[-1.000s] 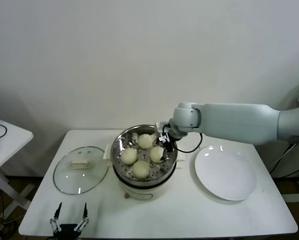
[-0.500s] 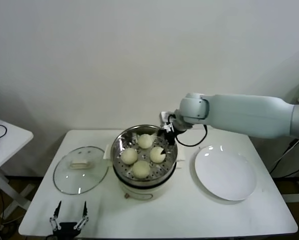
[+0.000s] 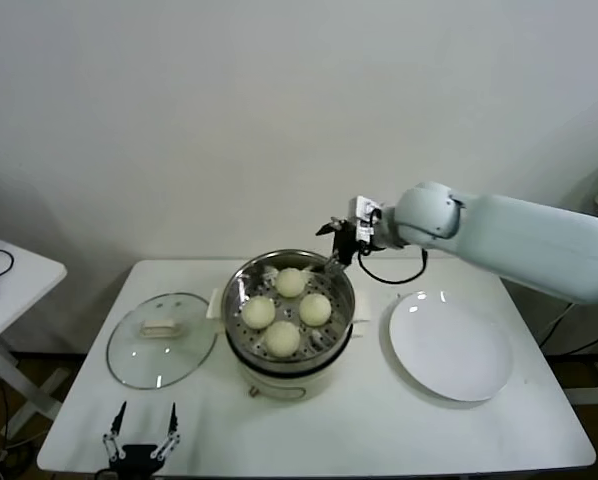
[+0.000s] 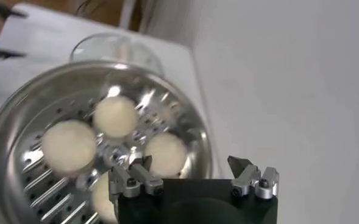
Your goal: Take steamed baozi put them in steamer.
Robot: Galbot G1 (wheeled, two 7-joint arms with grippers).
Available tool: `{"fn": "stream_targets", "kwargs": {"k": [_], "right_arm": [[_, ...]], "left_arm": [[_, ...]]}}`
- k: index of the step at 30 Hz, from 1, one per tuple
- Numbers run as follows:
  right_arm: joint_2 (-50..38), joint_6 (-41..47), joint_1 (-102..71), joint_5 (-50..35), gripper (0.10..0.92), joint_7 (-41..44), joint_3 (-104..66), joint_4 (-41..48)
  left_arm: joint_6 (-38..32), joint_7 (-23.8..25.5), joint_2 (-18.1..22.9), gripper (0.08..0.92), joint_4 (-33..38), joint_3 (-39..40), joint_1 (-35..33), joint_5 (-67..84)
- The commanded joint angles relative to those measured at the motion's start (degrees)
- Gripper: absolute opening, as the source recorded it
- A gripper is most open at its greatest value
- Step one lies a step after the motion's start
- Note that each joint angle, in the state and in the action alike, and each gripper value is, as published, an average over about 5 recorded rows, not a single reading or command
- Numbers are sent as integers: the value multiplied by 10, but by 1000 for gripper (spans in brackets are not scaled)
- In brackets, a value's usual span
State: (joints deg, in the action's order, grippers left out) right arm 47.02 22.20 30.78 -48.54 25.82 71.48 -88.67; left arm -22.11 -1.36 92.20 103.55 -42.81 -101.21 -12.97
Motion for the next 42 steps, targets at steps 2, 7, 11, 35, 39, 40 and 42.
{"fn": "stream_targets", "kwargs": {"k": [2, 7, 11, 35, 39, 40, 42], "right_arm": [[-147, -49, -292, 31, 823, -119, -318, -70], [-205, -118, -470, 52, 823, -164, -458, -97], [-235, -175, -616, 65, 823, -192, -582, -128], [39, -492, -1320, 119, 823, -182, -1032, -175], [71, -516, -1332, 111, 823, -181, -1017, -172], [76, -521, -1334, 111, 823, -181, -1014, -172], [85, -528, -1337, 113, 823, -181, -1008, -169]], "left_arm": [[-1, 0, 28, 823, 2, 0, 0, -1], [1, 0, 28, 823, 6, 2, -1, 0], [0, 0, 28, 823, 3, 3, 2, -1], [1, -2, 28, 823, -7, 5, 16, 3], [1, -2, 28, 823, -8, 4, 17, 4], [1, -2, 28, 823, -8, 5, 17, 4], [0, -2, 28, 823, -8, 5, 17, 6]]}}
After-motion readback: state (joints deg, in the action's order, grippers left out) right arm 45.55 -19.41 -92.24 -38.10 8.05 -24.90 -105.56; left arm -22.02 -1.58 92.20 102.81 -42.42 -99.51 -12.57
